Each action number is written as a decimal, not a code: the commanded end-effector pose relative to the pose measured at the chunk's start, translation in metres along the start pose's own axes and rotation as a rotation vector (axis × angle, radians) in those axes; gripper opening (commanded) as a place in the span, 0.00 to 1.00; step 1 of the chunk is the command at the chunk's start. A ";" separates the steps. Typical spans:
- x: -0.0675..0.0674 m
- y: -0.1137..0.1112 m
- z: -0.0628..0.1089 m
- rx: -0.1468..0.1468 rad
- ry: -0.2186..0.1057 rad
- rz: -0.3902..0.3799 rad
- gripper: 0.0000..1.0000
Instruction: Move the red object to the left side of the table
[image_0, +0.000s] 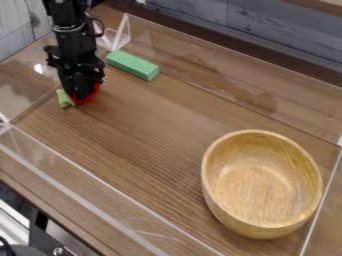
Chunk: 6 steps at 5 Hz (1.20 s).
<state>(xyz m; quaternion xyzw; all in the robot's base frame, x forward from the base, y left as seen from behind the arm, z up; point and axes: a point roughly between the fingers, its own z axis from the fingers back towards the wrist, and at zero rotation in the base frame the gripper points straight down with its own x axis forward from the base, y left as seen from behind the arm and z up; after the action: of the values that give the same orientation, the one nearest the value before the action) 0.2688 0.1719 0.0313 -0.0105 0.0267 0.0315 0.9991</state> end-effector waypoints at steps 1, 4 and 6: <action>0.007 0.000 0.007 0.020 -0.025 -0.013 0.00; 0.009 -0.001 -0.004 0.027 -0.005 -0.008 0.00; 0.010 -0.002 -0.011 0.031 0.008 -0.005 0.00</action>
<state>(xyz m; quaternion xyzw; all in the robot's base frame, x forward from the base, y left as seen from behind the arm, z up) 0.2766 0.1707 0.0214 0.0010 0.0354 0.0292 0.9989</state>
